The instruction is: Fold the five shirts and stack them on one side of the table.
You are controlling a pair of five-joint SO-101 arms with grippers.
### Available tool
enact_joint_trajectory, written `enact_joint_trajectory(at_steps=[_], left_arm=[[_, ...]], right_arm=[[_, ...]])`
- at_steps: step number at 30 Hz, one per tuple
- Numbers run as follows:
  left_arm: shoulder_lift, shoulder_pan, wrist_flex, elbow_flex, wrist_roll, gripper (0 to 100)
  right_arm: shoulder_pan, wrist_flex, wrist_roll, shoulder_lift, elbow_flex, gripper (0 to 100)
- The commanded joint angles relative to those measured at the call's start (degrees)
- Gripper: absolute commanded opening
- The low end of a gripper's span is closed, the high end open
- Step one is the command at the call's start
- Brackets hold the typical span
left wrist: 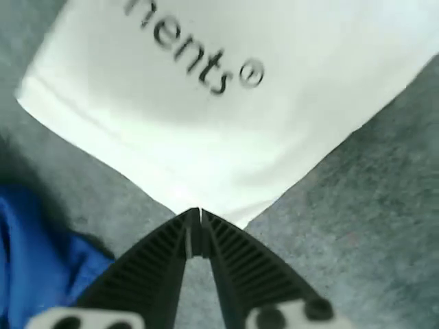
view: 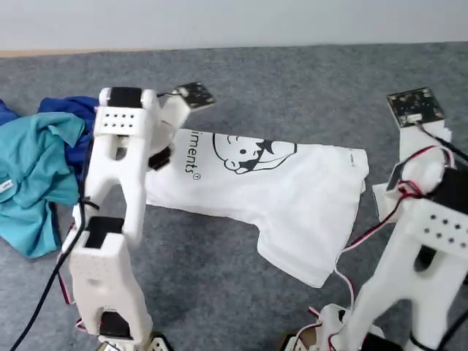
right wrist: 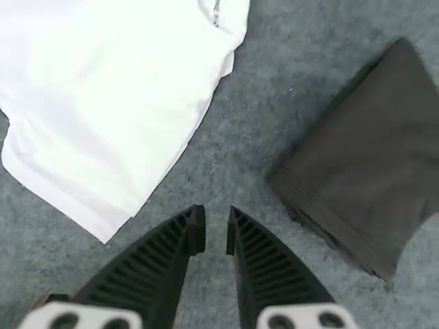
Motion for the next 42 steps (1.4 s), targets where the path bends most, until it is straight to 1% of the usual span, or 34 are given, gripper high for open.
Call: enact_joint_trajectory(at_steps=[1,5,8,15,20,23,28,31,35,37,42], left_arm=[[-6.8,4.4,1.7,1.9,1.0,0],[-9.0,12.4,1.7,6.1,4.5,0],[-9.5,19.3,1.6,7.5,6.2,0],[-9.0,34.5,1.5,7.7,7.8,0],[-9.0,42.0,-2.5,9.0,8.6,1],[-9.0,45.6,-4.9,11.6,8.6,5],[-9.0,49.2,-7.8,15.5,8.3,12],[-9.0,50.1,-9.2,16.9,8.2,16],[-8.9,49.8,-13.6,18.5,8.2,22],[-8.7,49.8,-15.6,19.4,8.1,23],[-3.3,49.8,-17.1,19.6,4.0,23]], right_arm=[[1.1,2.3,-0.5,-4.7,-2.5,6.1],[2.1,2.3,-0.6,-9.4,-2.5,6.1],[4.1,2.3,-0.6,-11.8,-2.5,6.1],[13.2,2.3,-0.4,-13.6,-2.5,6.1],[18.2,2.3,-0.4,-13.7,-2.5,6.1],[19.7,2.3,-0.4,-13.7,-2.7,6.1],[21.8,2.3,-0.3,-13.7,-2.7,6.1],[22.6,2.2,-0.3,-13.7,-2.6,6.2],[22.5,2.2,-0.3,-13.7,-2.5,6.2],[22.5,2.2,-0.3,-13.7,-2.5,6.4],[22.5,2.2,-0.3,-13.7,-2.5,6.4]])
